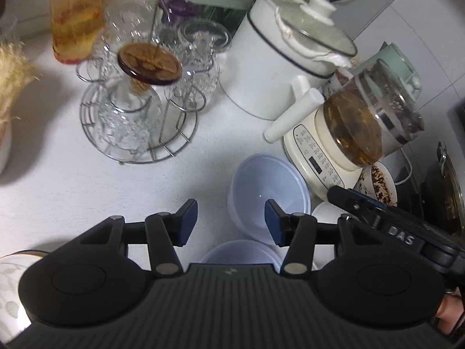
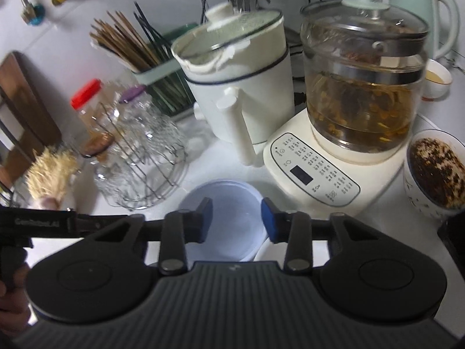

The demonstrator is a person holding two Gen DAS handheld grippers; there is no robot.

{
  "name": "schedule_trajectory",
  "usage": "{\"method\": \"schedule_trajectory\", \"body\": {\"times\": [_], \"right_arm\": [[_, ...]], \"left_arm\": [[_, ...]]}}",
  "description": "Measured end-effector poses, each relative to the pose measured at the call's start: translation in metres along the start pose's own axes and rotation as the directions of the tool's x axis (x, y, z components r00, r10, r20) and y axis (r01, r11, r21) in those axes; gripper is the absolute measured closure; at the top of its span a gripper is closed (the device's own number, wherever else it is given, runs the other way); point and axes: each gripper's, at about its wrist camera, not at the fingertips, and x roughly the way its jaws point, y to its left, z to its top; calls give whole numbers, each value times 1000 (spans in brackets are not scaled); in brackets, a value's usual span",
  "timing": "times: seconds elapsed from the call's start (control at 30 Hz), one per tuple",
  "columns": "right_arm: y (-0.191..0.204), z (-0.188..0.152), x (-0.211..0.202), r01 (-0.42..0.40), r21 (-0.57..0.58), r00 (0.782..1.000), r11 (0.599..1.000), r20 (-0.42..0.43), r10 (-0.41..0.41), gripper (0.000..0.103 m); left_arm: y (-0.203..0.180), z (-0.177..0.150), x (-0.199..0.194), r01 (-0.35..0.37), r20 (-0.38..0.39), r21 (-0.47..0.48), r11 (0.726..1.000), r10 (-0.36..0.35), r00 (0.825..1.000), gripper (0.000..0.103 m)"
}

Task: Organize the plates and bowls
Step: 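Lift the light blue bowl and carry it over the other blue bowl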

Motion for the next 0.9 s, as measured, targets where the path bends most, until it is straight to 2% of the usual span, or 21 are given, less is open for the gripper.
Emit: {"method": "schedule_trajectory", "body": {"times": [0.1, 0.2, 0.4, 0.5, 0.63, 0.9], "right_arm": [[-4, 5, 18, 16, -16, 999, 1000, -31, -16, 68], [-8, 6, 35, 15, -26, 997, 1000, -69, -17, 71], [-14, 3, 59, 36, -53, 992, 998, -115, -42, 76], [-16, -1, 66, 22, -53, 991, 998, -131, -29, 84], [-19, -4, 67, 8, -20, 994, 1000, -108, -10, 85], [-9, 0, 42, -29, 39, 998, 999, -48, 31, 85]], "left_arm": [[-1, 7, 18, 4, -23, -18, 1000, -4, 1000, 47], [0, 12, 35, 1, -40, -18, 1000, -2, 999, 52], [0, 14, 65, -13, -82, -14, 1000, 12, 997, 74], [2, 14, 74, -8, -86, -23, 1000, 6, 996, 87], [-1, 16, 76, -20, -87, -15, 1000, 18, 996, 88], [-14, 32, 39, -34, -37, 41, 999, 36, 999, 88]]}}
